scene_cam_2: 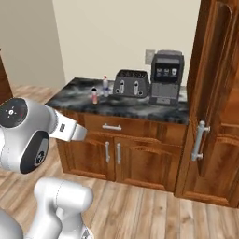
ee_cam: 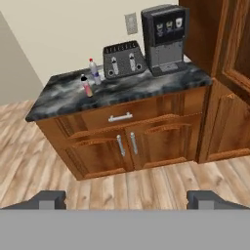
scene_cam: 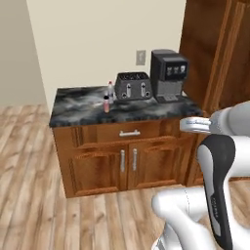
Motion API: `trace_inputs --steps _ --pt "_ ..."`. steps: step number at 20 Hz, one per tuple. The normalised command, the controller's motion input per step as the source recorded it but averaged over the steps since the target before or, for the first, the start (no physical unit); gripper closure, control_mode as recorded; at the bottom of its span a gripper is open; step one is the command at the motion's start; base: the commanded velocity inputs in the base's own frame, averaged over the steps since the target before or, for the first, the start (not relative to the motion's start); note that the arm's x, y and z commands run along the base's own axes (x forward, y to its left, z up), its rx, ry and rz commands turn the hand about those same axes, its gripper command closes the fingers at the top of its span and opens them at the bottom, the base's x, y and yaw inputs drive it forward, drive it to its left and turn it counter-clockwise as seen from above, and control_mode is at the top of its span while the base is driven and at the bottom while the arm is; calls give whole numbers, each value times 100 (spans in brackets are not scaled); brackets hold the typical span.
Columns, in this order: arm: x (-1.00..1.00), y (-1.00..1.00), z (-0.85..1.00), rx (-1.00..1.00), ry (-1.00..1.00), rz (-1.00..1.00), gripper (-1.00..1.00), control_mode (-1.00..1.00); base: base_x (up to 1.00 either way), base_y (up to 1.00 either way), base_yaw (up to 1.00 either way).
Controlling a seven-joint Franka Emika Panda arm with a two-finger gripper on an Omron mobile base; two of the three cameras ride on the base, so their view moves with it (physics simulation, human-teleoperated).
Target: Sort all alcoholic drinks to one cabinet, and non-alcoholic drinks to the other.
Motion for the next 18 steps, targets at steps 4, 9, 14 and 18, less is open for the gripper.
trace_inputs --steps 4,9,14,18 --pt "0 0 0 0 0 0 -100 100 100 33 1" --pt "0 0 0 0 0 0 -100 100 98 36 8" --pt "0 0 0 0 0 0 -100 100 79 40 7" --pt "0 0 0 0 0 0 -100 100 43 37 4"
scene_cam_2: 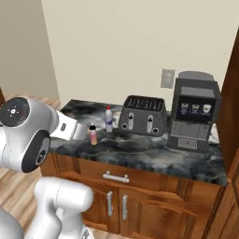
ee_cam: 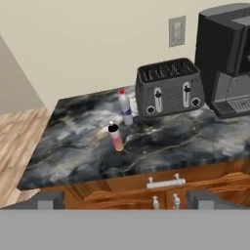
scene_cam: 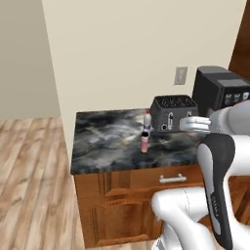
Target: Sort all alcoholic drinks to one cabinet, and non-alcoholic drinks to the other.
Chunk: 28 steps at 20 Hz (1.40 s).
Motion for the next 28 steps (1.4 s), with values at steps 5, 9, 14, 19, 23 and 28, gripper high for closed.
trace_inputs --steps 5,9,14,19,23,28 --pt "0 0 0 0 0 0 -100 100 41 35 2" --pt "0 0 0 0 0 0 -100 100 43 17 1" --pt "0 0 0 0 0 0 -100 100 50 3 0" --pt "0 0 0 0 0 0 -100 100 53 2 0" --pt "0 0 0 0 0 0 -100 100 16 22 0" --pt "-19 12 -60 -1 6 0 -100 -100 0 8 0"
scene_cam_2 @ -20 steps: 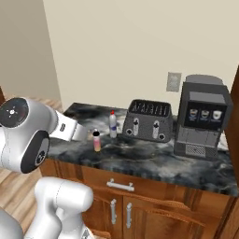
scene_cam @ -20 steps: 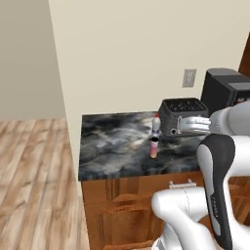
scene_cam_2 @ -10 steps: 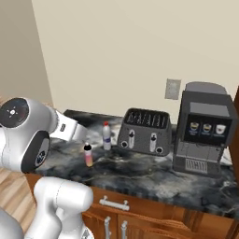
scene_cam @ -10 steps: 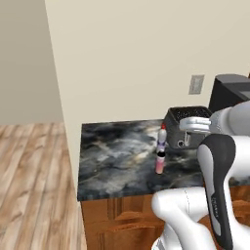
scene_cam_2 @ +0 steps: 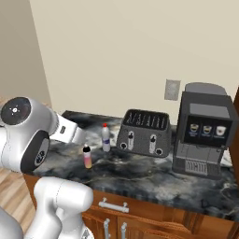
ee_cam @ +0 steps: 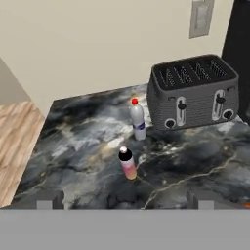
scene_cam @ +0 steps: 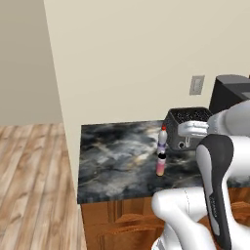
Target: Sort all alcoholic drinks to one cabinet, and non-alcoholic drinks to the other.
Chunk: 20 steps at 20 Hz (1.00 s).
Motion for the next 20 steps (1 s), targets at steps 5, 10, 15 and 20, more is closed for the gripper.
trace_inputs --steps 5,10,15,20 --pt "-12 29 -100 -5 16 0 -100 -100 0 0 0" --pt "0 6 -85 0 21 0 -100 -100 0 0 0" --pt "14 0 -80 2 15 0 -100 -100 0 0 0" --pt "47 0 -59 0 3 0 -100 -100 0 0 0"
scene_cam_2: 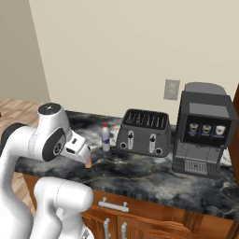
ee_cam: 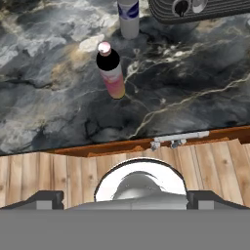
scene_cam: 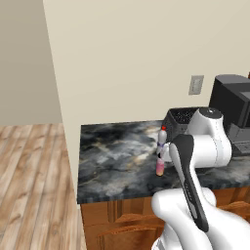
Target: Sort all alcoholic drinks to one cabinet, and non-alcoholic drinks to the other.
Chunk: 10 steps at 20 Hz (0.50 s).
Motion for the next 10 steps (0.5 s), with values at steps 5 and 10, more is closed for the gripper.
trace_inputs --steps 5,10 --pt "57 0 -33 -2 -1 0 -100 -100 0 0 0" --pt "34 0 -38 0 -4 0 -100 -100 0 0 0"
